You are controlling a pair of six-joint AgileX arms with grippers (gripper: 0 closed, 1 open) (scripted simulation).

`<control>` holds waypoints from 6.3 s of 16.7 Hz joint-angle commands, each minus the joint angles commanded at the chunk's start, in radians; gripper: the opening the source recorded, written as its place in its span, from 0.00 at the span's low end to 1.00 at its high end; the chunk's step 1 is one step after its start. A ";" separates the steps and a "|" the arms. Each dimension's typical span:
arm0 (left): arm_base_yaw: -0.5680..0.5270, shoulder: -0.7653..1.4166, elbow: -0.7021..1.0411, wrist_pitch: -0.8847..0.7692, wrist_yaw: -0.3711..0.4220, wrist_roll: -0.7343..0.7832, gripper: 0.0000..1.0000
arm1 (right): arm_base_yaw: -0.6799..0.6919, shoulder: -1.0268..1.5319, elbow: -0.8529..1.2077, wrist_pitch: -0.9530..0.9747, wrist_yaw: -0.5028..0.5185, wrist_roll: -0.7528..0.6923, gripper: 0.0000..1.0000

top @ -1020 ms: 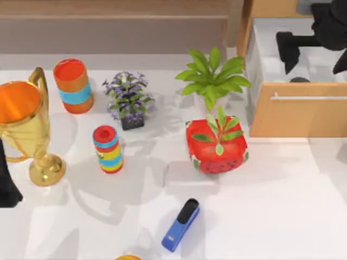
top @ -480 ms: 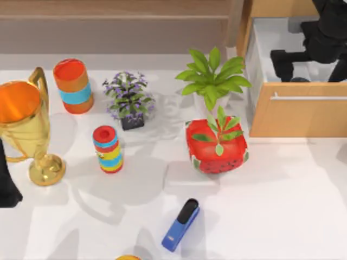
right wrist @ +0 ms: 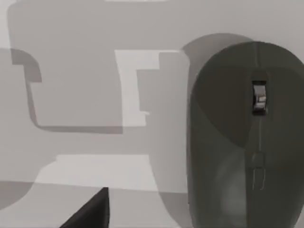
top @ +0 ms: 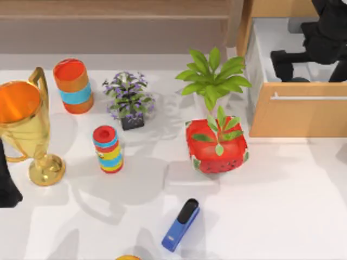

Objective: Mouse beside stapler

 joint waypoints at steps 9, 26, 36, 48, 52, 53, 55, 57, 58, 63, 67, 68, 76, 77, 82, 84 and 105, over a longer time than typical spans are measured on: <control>0.000 0.000 0.000 0.000 0.000 0.000 1.00 | -0.007 -0.004 -0.026 0.019 -0.011 -0.018 1.00; 0.000 0.000 0.000 0.000 0.000 0.000 1.00 | -0.007 0.038 -0.044 0.082 -0.004 -0.013 0.62; 0.000 0.000 0.000 0.000 0.000 0.000 1.00 | -0.007 0.038 -0.044 0.082 -0.004 -0.013 0.00; 0.000 0.000 0.000 0.000 0.000 0.000 1.00 | 0.003 -0.032 -0.063 0.074 0.019 0.005 0.00; 0.000 0.000 0.000 0.000 0.000 0.000 1.00 | 0.027 -0.173 -0.145 0.098 0.071 0.059 0.00; 0.000 0.000 0.000 0.000 0.000 0.000 1.00 | 0.037 -0.217 -0.168 0.110 0.087 0.078 0.00; 0.000 0.000 0.000 0.000 0.000 0.000 1.00 | 0.060 -0.311 -0.217 0.142 0.118 0.124 0.00; 0.000 0.000 0.000 0.000 0.000 0.000 1.00 | 0.089 -0.407 -0.270 0.174 0.150 0.177 0.00; 0.000 0.000 0.000 0.000 0.000 0.000 1.00 | 0.105 -0.454 -0.300 0.188 0.165 0.206 0.00; 0.000 0.000 0.000 0.000 0.000 0.000 1.00 | 0.215 -0.653 -0.477 0.243 0.217 0.358 0.00; 0.000 0.000 0.000 0.000 0.000 0.000 1.00 | 0.327 -0.754 -0.645 0.271 0.219 0.478 0.00; 0.000 0.000 0.000 0.000 0.000 0.000 1.00 | 0.357 -0.770 -0.688 0.276 0.213 0.507 0.00; 0.000 0.000 0.000 0.000 0.000 0.000 1.00 | 0.578 -0.763 -0.976 0.304 0.115 0.687 0.00; 0.000 0.000 0.000 0.000 0.000 0.000 1.00 | 0.599 -0.748 -0.998 0.311 0.102 0.701 0.00; 0.000 0.000 0.000 0.000 0.000 0.000 1.00 | 0.666 -0.689 -1.060 0.348 0.061 0.741 0.00; 0.000 0.000 0.000 0.000 0.000 0.000 1.00 | 0.671 -0.683 -1.064 0.353 0.059 0.743 0.00; 0.000 0.000 0.000 0.000 0.000 0.000 1.00 | 0.670 -0.717 -1.048 0.403 0.061 0.734 0.00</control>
